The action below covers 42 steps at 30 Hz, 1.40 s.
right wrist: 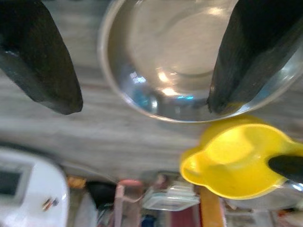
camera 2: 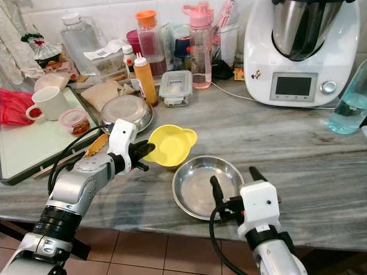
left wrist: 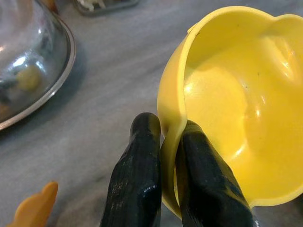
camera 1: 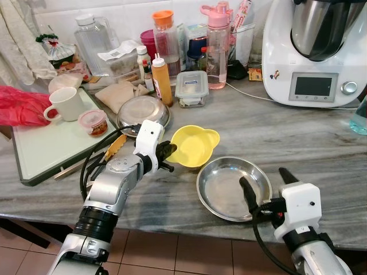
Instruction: Setting the table
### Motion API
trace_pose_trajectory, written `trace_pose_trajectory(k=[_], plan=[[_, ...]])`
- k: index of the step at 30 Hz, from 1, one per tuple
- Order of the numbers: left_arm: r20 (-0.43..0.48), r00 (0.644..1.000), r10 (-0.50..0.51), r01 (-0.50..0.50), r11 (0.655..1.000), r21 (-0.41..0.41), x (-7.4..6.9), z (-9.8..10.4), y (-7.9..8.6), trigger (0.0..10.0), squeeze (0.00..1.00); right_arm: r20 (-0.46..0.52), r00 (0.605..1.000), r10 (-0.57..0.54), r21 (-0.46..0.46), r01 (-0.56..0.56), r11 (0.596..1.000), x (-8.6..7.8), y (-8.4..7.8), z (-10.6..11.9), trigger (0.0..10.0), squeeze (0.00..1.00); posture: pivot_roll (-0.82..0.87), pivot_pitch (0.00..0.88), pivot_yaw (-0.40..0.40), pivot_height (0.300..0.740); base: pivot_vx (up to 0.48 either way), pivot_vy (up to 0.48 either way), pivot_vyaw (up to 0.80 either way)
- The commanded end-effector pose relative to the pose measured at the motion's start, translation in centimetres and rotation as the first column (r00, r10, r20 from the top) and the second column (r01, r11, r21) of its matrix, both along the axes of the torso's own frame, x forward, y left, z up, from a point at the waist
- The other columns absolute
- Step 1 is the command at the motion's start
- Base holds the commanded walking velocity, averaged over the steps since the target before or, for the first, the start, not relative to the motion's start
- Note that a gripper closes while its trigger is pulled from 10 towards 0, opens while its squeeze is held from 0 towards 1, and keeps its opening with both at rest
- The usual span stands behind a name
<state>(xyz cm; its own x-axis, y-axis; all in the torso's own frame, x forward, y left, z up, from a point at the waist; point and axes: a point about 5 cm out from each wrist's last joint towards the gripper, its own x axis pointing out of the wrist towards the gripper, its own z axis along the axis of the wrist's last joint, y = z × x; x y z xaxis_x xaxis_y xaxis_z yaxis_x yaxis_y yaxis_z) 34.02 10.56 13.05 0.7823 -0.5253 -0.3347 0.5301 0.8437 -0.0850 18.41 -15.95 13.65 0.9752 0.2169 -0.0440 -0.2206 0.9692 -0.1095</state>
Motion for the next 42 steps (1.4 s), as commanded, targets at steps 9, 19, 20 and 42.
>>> trace_pose_trajectory(k=[9, 19, 20, 42], plan=[[-0.024, 1.000, 0.005, -0.004, 0.999, 0.053, 0.6, 0.5, 0.5, 10.0, 0.00, -0.011, 0.996, 0.084, 0.047, -0.084, 0.995, -0.1, 0.9, 0.5, 10.0, 0.00, -0.20, 0.050, 0.126, 0.740, 0.000, 0.000, 0.00], [-0.078, 0.997, 0.002, 0.004, 0.997, 0.080, 0.5, 0.1, 1.1, 10.0, 0.94, -0.027, 0.992, 0.121, 0.047, -0.119, 0.992, 0.2, 1.3, 0.4, 10.0, 0.00, -0.19, 0.048, 0.121, 0.740, 0.000, 0.000, 0.00], [-0.079, 0.997, 0.003, 0.004, 0.997, 0.081, 0.5, 0.1, 1.1, 10.0, 0.94, -0.027, 0.992, 0.121, 0.047, -0.120, 0.992, 0.2, 1.4, 0.4, 10.0, 0.00, -0.19, 0.048, 0.121, 0.740, 0.000, 0.000, 0.00], [-0.070, 0.998, -0.005, 0.011, 0.996, 0.091, 1.3, 1.8, 1.8, 10.0, 1.00, -0.043, 0.989, 0.139, 0.040, -0.137, 0.990, 0.6, 1.8, 0.0, 10.0, 0.00, -0.18, 0.045, 0.121, 0.740, 0.000, 0.000, 0.00]])
